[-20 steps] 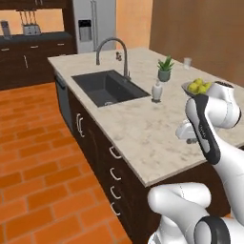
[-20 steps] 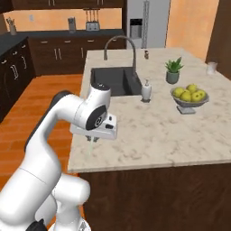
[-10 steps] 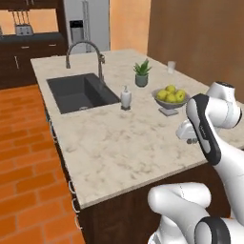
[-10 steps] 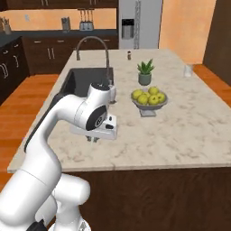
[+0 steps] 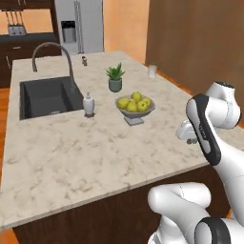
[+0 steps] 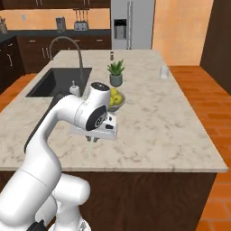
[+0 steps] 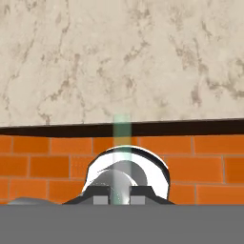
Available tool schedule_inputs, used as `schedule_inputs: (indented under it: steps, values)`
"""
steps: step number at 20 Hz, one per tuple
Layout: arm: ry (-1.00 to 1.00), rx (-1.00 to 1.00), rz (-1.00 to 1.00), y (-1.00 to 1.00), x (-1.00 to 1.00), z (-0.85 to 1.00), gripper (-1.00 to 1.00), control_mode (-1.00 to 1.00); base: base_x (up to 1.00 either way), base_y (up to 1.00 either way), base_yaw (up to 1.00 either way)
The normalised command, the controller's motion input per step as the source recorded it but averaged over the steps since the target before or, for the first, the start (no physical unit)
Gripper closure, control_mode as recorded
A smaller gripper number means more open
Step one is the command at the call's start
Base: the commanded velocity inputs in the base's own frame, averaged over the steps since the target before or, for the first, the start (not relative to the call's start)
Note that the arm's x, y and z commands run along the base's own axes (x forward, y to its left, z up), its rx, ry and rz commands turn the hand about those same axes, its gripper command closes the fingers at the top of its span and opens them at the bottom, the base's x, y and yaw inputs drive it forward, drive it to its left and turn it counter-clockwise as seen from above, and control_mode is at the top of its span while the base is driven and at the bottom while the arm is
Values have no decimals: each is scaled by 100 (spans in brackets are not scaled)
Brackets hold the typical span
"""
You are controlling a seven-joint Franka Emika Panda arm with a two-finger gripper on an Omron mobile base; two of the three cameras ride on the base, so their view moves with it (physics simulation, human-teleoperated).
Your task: Take a straw from the drawer in front and place it inside the glass cup on the dining counter.
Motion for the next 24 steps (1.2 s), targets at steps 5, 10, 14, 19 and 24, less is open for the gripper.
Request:
schedule_inputs:
  steps: [5,10,14,19,24]
  values:
    - [0,0,0,0,0,0,100,100,0,-100,15]
    - [0,0,0,0,0,0,100,100,0,-100,15]
    - [0,0,0,0,0,0,100,100,1,-100,19]
    - [0,0,0,0,0,0,100,100,10,-100,24]
    - [0,0,0,0,0,0,100,100,19,-100,34]
